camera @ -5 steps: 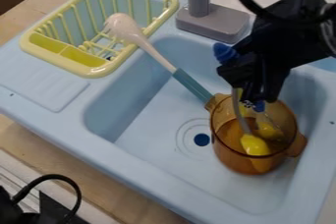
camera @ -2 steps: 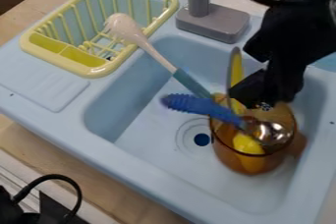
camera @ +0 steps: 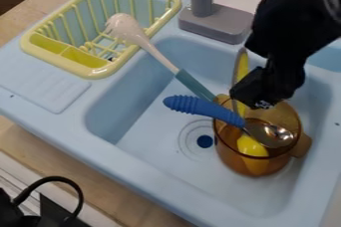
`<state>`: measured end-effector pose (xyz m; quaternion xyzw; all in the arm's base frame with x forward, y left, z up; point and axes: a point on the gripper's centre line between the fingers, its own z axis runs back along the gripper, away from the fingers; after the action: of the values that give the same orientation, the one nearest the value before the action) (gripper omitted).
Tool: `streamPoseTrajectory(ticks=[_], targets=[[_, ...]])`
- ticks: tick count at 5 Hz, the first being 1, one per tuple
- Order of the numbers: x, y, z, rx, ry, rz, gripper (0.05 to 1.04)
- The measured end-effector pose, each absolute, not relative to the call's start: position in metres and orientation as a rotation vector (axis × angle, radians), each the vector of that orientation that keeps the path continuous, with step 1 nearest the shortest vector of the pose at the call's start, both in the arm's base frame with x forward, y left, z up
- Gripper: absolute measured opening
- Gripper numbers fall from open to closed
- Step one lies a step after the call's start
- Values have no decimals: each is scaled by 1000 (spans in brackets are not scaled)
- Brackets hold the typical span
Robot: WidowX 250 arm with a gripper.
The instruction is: Put the spoon to the orange pot
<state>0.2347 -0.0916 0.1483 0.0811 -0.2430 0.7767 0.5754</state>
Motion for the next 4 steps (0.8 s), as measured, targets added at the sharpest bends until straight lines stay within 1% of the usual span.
streamPoseTrajectory(ticks=[1,2,3,4], targets=[[234,-84,146,45,-414,1910,997],[233,-76,143,3,-378,2020,997],[233,-71,143,24,-338,2003,997],[236,-65,141,31,-271,1892,997]])
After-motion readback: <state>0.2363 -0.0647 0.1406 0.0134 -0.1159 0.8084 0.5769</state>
